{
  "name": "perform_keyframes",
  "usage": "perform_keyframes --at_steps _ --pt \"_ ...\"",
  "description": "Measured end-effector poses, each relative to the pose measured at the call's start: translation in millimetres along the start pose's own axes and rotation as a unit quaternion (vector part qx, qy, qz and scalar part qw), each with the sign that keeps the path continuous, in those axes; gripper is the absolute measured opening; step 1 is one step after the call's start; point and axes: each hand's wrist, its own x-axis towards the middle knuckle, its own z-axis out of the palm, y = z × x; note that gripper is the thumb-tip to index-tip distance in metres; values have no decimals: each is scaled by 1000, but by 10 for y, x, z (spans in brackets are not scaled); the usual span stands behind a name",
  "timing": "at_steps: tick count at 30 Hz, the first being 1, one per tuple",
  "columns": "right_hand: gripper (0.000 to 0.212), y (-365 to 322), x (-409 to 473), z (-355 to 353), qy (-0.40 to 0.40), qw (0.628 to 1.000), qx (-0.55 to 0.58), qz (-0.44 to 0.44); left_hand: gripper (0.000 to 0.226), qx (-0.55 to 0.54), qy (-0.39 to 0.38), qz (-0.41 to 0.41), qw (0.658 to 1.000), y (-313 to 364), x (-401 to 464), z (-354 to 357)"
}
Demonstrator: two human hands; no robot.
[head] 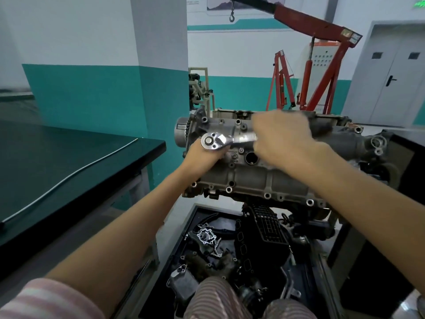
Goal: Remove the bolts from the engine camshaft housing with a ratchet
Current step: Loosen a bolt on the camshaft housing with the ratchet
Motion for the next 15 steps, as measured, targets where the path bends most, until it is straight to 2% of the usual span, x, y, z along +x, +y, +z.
perform_keyframes --at_steps 2,4,5,6,9,10,11,12,13,14,15 --pt "16 76 96 -17 122 992 -31 14 30 15 4 20 1000 -4 -27 -20" --pt "35 120 164 -23 131 990 -40 35 34 7 23 31 999 -22 -45 -1" --pt "35 121 156 -7 121 991 -44 38 36 -3 38 29 999 -27 -48 25" --pt "30 116 125 10 108 992 -56 42 37 -13 55 17 998 -29 -51 59" --pt "43 73 -42 62 29 996 -67 50 40 -53 108 -26 992 -52 -18 156" --pt "44 36 -130 76 -28 999 -7 29 41 -67 117 -35 990 -57 -5 180" --pt "42 -5 -212 101 -125 988 92 7 41 -79 126 -46 988 -63 16 203" --pt "39 -64 -295 135 -244 944 221 -9 41 -89 134 -62 985 -56 35 222" --pt "36 -157 -375 181 -345 868 356 -20 41 -95 143 -73 982 -43 52 235" --pt "30 -264 -449 238 -412 781 468 -27 43 -95 151 -70 981 -38 62 251" --pt "22 -373 -518 295 -439 717 541 -22 44 -94 156 -55 982 -39 56 266"
